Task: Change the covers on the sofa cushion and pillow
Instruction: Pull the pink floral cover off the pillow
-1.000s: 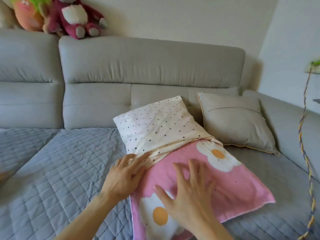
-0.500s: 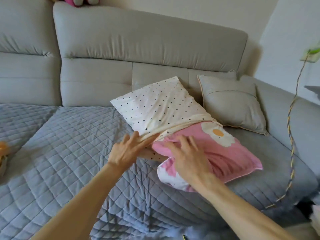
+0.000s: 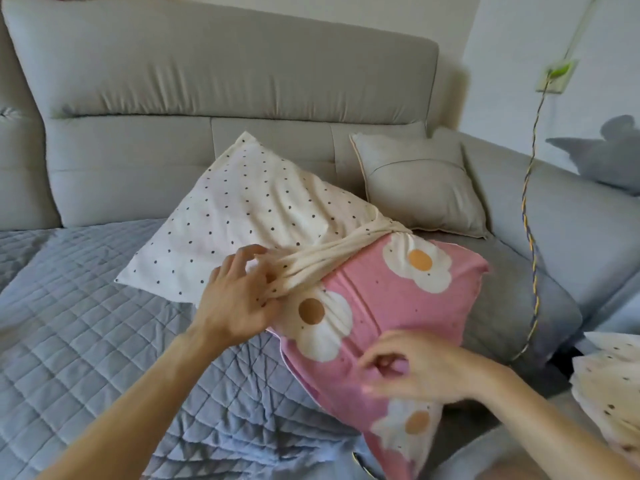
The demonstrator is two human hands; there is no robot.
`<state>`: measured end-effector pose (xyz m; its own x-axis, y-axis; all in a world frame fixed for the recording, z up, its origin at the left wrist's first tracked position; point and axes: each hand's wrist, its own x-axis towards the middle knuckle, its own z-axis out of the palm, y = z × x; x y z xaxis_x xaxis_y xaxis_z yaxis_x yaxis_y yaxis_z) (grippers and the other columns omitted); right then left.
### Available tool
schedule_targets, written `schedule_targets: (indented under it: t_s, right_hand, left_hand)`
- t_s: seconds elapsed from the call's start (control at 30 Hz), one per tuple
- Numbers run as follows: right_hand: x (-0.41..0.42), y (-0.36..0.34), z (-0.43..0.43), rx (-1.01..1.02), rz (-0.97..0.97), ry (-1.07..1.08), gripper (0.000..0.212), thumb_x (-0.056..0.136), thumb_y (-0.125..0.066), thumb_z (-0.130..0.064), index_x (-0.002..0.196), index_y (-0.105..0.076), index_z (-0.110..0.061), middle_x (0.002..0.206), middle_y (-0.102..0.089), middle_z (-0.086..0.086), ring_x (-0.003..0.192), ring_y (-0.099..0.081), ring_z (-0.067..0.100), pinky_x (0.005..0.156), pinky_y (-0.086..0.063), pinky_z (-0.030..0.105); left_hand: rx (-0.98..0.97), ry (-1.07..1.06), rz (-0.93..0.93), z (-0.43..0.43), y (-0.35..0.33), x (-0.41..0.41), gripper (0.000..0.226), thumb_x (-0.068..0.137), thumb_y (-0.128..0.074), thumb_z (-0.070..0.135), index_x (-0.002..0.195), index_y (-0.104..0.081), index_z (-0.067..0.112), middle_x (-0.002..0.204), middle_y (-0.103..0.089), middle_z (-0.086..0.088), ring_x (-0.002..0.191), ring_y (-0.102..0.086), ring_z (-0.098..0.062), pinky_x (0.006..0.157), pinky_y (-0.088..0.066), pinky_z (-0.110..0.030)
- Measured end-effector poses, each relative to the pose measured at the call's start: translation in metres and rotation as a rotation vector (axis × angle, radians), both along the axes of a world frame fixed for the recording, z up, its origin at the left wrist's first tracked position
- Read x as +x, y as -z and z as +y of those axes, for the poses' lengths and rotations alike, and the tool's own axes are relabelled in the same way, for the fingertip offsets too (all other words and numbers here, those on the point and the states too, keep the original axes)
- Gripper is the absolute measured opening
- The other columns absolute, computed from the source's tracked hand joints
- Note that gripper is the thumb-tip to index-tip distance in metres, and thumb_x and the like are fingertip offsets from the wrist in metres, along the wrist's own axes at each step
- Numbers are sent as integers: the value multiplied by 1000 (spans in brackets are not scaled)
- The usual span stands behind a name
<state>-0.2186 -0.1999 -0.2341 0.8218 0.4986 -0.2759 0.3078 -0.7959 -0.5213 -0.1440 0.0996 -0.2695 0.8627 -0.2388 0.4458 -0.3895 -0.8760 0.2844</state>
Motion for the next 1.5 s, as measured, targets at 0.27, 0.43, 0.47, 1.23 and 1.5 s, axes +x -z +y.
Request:
schedule_targets:
  t_s: [0.27,0.43,0.47,1.23,1.5]
  right_hand:
    - [124,-23,-47,-88,-278,771,107,73,-35,-92,150,-31,-18,156,-33,10,145,-26,31,111,-27,49]
    - [110,21,-22,41,-445,916,88,66,-39,-91,114,-52,-18,117,-62,8,115,-54,35,95,-40,51]
    - [108,16,-18,77,-480,913,74,70,-51,-79,113,-51,-19,116,-62,5,114,-53,34,94,-40,51]
    - [60,-27,-19,376,-1165,578,26,56,-60,-29,78,-46,-27,84,-48,-15,88,-43,17,76,-22,35]
    - [105,21,-43,-116,-671,980,44,87,-61,-40,126,-53,-21,130,-55,8,122,-45,35,95,-36,53]
  left_hand:
    - [192,-3,118,-41,-2,-18,26,83,-49,41,108,-56,37,96,-57,14,89,-62,-20,65,-49,-30]
    - [288,-5,323,-48,-47,-29,54,84,-43,71,127,-29,42,123,-47,16,96,-64,-20,71,-46,-33]
    - [282,4,290,-55,-60,-24,59,83,-45,73,131,-24,46,131,-40,13,102,-63,-22,76,-49,-36]
    - [485,-232,-186,-51,-148,144,35,97,-50,32,128,-58,47,113,-45,-3,103,-49,-29,68,-49,-44]
    - [21,-286,217,-49,-48,64,61,91,-38,66,146,-20,45,143,-39,6,113,-57,-29,85,-47,-41]
